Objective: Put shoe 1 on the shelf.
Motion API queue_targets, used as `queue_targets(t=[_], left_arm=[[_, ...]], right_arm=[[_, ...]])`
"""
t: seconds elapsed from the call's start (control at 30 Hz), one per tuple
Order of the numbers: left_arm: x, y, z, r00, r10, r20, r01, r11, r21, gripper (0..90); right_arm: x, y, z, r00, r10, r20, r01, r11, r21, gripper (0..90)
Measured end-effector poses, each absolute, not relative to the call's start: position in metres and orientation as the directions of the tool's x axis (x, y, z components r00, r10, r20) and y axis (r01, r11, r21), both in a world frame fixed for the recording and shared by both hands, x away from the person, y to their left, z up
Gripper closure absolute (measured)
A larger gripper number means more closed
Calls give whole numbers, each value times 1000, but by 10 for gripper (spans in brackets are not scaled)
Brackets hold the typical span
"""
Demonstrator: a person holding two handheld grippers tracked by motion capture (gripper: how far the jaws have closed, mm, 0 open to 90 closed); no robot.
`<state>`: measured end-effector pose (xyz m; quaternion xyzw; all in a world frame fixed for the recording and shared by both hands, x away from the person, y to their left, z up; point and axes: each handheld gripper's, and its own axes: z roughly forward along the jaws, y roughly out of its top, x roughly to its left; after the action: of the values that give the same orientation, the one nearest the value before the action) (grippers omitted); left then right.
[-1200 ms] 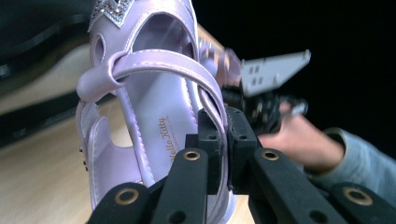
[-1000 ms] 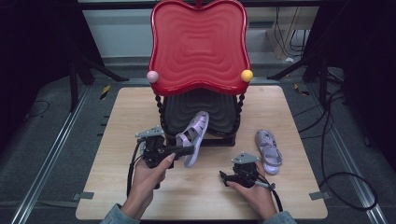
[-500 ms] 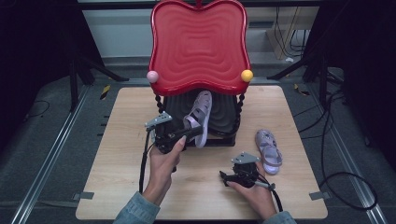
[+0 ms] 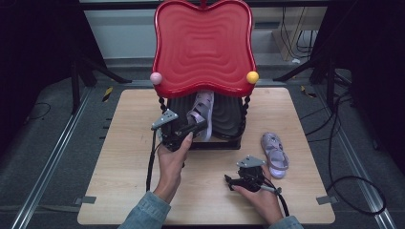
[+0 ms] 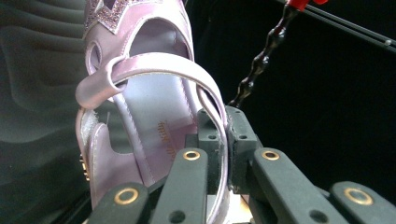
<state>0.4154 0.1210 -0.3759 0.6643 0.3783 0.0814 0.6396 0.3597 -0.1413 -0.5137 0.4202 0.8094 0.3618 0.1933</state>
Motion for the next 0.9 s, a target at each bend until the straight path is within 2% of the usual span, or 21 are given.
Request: queue_targets(t=[0.57,0.7,0.8,0.9], left_arm=[[452,109,-386,604,755,-255,294,86,952,862],[455,108,-388,582,776,-242,291,79,953,862],[450,108,-386,551,813,-189,257,50,965,862],[449,110,-386,528,828,-188,259,54,964,863]], right_arm=[[360,-141,-514,-574,819,-11,539,387,748,149],[360,-141,-514,-574,819,-10,539,387,748,150],[360,-141,-514,-574,819,-10,538,387,749,150],[360,-141,-514,-574,819,-11,538,387,748,149]])
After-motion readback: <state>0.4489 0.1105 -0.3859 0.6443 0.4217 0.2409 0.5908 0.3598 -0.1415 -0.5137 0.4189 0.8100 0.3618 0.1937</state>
